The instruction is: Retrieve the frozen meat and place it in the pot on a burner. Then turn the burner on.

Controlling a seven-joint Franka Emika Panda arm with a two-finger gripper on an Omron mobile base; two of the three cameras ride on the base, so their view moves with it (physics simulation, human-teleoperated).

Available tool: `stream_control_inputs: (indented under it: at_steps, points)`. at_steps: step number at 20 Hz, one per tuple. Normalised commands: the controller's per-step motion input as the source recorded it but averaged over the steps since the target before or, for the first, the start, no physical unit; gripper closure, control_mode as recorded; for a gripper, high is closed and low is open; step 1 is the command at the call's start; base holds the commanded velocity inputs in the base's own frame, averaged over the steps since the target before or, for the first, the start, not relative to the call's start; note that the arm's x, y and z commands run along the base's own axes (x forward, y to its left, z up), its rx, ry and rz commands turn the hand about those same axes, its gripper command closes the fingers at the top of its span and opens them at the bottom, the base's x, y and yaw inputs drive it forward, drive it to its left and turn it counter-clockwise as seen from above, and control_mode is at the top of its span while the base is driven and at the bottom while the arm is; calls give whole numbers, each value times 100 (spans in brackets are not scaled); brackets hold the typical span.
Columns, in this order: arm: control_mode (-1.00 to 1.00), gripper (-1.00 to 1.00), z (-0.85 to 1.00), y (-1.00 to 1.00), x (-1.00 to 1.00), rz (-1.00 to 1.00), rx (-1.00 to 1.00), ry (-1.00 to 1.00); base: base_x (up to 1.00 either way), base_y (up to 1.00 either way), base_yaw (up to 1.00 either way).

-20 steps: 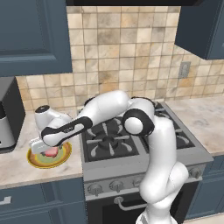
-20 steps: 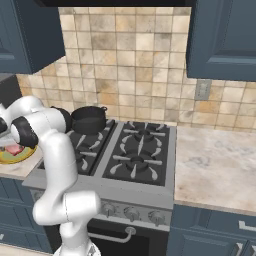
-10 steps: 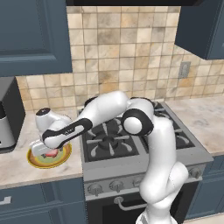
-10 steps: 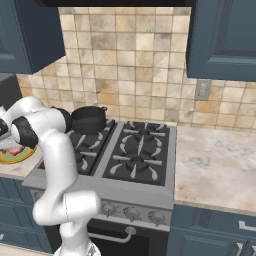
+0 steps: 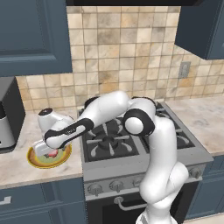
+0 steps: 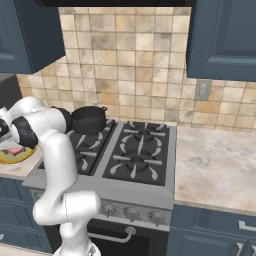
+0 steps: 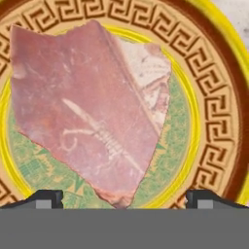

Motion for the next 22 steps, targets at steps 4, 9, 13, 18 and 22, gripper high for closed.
stream_control_inputs:
  at_steps: [4, 9, 13, 18, 22]
  points:
    - [-100, -100, -24, -3, 0, -1, 0, 1, 0, 0, 0]
    - [-100, -100, -4, 7, 3, 0, 0, 0, 0, 0, 0]
    - [-100, -100, 0, 12, 5, 0, 0, 0, 0, 0, 0]
    - [-100, -100, 0, 7, 6, 0, 0, 0, 0, 0, 0]
    - [-100, -100, -7, 0, 3, 0, 0, 0, 0, 0, 0]
